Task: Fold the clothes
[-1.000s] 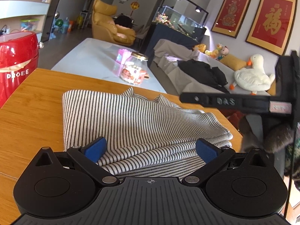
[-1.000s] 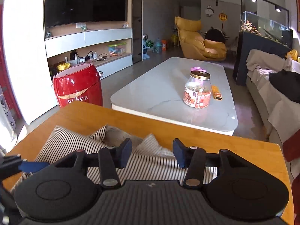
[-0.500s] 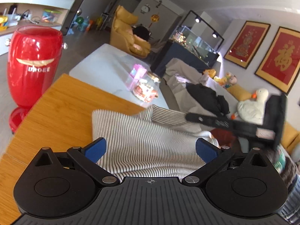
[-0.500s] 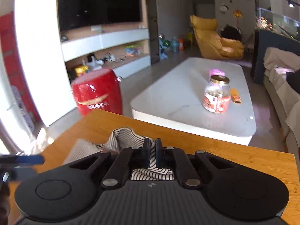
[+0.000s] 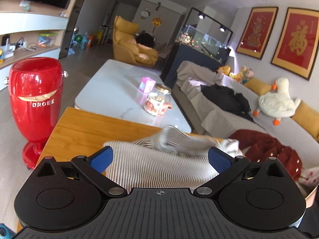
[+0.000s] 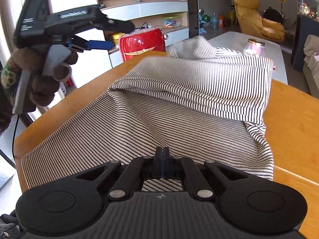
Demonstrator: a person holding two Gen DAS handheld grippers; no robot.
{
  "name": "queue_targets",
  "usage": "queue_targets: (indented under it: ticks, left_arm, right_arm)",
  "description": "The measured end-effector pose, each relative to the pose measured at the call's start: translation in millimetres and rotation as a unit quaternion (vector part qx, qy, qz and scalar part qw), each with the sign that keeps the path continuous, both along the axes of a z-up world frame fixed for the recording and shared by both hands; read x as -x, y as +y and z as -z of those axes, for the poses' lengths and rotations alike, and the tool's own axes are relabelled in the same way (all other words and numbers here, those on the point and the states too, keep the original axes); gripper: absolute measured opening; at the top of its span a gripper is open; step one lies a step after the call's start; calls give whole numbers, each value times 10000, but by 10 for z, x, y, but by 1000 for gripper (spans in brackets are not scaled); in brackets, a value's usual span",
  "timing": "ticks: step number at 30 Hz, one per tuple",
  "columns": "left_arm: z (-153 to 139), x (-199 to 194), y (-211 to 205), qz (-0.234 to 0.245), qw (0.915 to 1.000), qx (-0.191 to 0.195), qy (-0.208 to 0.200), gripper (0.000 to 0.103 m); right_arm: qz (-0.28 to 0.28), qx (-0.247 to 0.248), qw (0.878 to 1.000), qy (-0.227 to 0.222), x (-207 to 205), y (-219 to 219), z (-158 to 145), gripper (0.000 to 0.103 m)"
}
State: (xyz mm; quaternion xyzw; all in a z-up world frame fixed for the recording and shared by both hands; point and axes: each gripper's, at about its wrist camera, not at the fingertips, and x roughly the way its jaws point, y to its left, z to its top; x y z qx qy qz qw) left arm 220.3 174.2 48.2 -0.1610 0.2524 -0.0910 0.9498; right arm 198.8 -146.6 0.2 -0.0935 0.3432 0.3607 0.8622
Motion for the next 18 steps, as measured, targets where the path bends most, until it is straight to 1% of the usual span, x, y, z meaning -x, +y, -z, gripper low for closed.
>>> queue_targets:
  ticks: [1,2,4,5,6,7,8,10,12,13,16,18]
  left_arm:
    - [47,-61,-30,-101,9999,-39,102,103]
    - [92,-116,-53,-185,9996,-37,206,103]
    - [196,-134,-42,-149,9983,416,382,103]
    - [257,-113,-50,-91,9975,580,406,103]
    - [310,-85,-76,-53,9973,621,395,103]
    - [370,-43,-122,-35,9977,571,368,103]
    - [448,-5,-171,-19,9985,437,336,103]
    - [572,51,-267,35,9995,118,275,103]
    - [653,100,-347,79,9997,-217,122,103]
    - [671,123,-373,86,9995,-297,80,103]
    - [680,158,-362,97,9997,-212,24,103]
    - [686,178,-351,104,9998,-143,-11,103]
  right_arm:
    - [-5,-27,9999,-141,3,0,-72,0]
    - [57,-159,9995,-253,-34,-16,-170,1]
    - [196,-402,9979,-469,-124,-46,-361,2]
    - [326,-435,9970,-543,-226,-48,-428,10]
    - [461,-462,9960,-607,-334,-50,-486,18]
    - [621,-471,9950,-625,-474,-51,-506,37]
    - [797,-497,9939,-571,-670,-42,-507,43]
    - [1071,-555,9922,-328,-1056,-5,-445,43]
    - [1326,-590,9893,-122,-1428,59,-370,43]
    - [1427,-524,9883,-141,-1578,123,-317,43]
    - [1513,-249,9879,-238,-1956,353,-118,43]
    - [1568,-58,9873,-255,-2172,515,28,41]
